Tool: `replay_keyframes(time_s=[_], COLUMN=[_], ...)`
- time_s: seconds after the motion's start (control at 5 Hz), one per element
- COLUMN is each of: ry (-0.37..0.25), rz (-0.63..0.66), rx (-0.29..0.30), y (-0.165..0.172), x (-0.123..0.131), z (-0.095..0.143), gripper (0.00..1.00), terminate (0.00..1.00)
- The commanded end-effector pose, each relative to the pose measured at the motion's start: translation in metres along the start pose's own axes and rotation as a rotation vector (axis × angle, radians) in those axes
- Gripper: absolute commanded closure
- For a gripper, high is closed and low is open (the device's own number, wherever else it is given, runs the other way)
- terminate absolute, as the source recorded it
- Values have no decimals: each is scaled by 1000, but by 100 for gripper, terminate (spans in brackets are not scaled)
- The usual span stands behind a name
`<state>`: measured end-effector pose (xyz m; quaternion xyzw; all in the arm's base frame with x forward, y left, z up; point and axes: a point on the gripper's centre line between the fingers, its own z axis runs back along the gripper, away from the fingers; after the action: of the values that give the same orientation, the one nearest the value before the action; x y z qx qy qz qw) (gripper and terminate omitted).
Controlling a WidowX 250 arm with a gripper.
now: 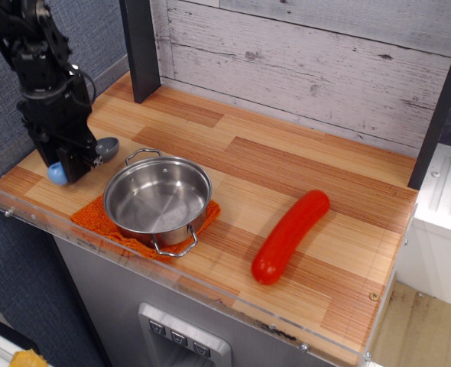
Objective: Place the blue measuring spoon to the left of the silver pot.
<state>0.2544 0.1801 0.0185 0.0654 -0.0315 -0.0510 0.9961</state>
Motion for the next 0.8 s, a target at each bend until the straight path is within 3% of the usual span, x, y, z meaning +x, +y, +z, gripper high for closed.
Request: replay_keyframes(time_s=[0.0, 0.2, 0.4, 0.6], ry=[8, -3, -134, -222], rz=[42, 92, 155, 206], rx=[22, 19, -25, -13], y=[9, 13, 12, 1], x=[-9, -14, -27, -41], z=[15, 29, 65, 116], gripper=[100, 0, 0, 0], terminate=[0, 0, 0, 0])
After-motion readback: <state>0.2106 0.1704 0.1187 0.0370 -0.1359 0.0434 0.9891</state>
